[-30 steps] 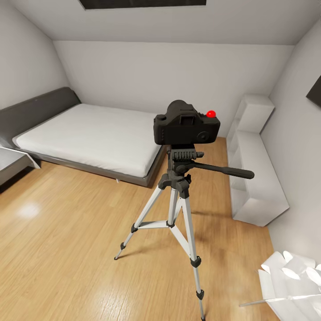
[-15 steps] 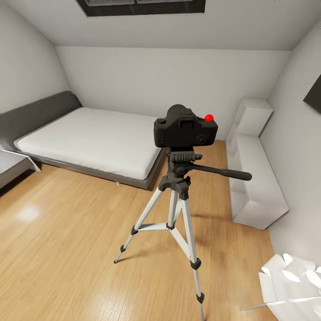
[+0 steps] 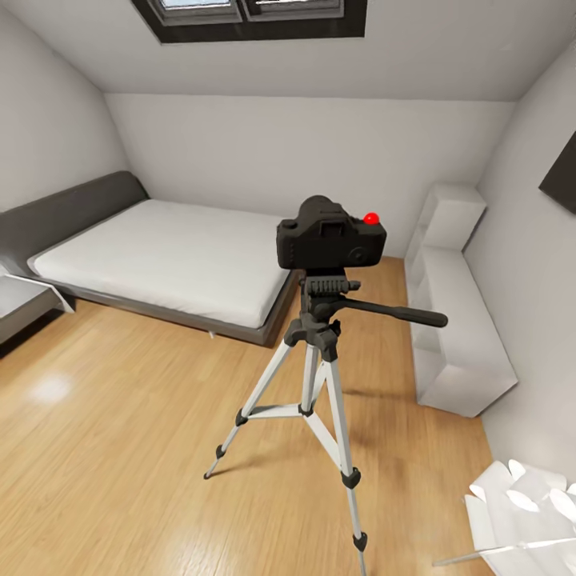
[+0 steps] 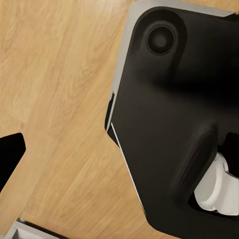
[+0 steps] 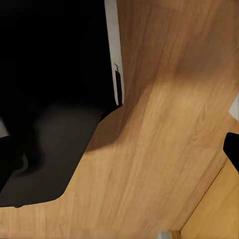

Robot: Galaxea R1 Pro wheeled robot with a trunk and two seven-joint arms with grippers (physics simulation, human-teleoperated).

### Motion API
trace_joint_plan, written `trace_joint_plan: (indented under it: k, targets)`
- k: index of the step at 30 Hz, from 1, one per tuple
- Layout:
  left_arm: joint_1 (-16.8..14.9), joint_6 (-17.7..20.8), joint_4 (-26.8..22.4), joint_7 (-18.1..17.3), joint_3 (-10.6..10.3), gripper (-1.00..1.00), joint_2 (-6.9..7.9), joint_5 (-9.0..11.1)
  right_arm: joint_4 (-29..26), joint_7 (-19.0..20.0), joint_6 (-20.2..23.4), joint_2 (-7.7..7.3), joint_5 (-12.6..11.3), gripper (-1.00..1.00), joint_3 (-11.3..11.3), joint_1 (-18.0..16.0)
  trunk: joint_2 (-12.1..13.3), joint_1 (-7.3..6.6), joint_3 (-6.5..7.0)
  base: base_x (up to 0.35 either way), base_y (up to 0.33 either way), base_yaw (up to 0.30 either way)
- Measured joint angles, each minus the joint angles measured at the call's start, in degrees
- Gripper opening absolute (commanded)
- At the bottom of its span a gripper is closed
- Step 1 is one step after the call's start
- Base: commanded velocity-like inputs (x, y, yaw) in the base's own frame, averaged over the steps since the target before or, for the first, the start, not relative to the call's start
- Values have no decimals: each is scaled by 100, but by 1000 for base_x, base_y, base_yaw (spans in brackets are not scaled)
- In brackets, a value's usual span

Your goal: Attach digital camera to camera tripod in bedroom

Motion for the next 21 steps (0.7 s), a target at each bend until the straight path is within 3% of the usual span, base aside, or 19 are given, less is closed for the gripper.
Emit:
trace_joint_plan:
  k: [21]
  targets:
    - [0,-5,0,-2,0,100,1,10,0,-10,9,1,0,100,0,0,0,0,192,0,0,0]
